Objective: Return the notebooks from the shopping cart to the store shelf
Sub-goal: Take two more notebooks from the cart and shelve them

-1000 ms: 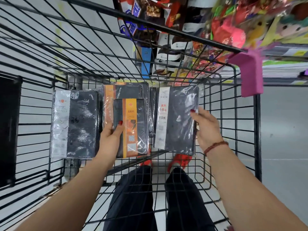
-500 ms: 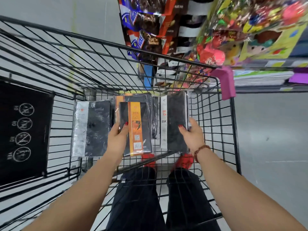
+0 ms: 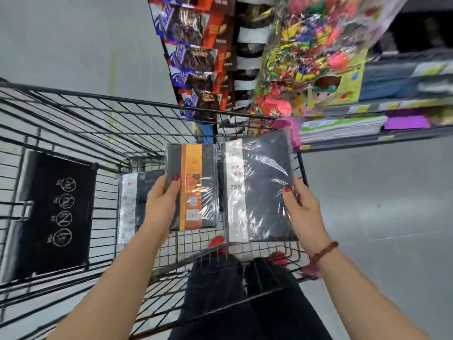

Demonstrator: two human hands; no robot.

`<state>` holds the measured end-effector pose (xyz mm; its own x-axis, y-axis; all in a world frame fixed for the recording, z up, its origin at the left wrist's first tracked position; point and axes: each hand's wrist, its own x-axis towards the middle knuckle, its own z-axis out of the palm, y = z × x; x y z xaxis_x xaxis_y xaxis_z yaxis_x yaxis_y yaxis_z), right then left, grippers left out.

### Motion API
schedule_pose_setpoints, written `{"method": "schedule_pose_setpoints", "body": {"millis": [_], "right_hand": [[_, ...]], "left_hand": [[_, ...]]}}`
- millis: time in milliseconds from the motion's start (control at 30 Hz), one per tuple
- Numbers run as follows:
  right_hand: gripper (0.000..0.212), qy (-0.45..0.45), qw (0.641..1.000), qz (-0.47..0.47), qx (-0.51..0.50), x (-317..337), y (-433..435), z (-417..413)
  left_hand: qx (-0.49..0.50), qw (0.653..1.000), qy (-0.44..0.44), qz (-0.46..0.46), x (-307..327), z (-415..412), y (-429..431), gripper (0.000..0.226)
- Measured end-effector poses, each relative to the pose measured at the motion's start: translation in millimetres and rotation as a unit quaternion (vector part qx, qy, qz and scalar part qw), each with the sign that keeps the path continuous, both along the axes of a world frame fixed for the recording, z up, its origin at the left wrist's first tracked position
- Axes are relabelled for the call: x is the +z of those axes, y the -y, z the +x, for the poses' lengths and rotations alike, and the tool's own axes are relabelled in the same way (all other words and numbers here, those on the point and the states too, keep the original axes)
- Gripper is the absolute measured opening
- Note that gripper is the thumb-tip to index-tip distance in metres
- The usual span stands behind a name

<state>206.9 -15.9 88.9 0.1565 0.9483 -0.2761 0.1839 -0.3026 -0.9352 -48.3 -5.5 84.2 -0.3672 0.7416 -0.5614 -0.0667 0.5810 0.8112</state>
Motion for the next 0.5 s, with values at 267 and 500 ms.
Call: {"method": "schedule_pose_setpoints", "body": {"millis": [267, 500], "right_hand": [[0.025, -0.067, 0.992, 0.049, -0.097, 49, 36, 86], [0.031, -0.131, 0.975, 0.056, -0.17, 69, 91, 194]], "left_hand": [[-0.042, 0.998, 0.024, 0.047, 42, 61, 26, 0.025], [-0.101, 0.988, -0.03, 0.111, 81, 188, 47, 0.019]]}}
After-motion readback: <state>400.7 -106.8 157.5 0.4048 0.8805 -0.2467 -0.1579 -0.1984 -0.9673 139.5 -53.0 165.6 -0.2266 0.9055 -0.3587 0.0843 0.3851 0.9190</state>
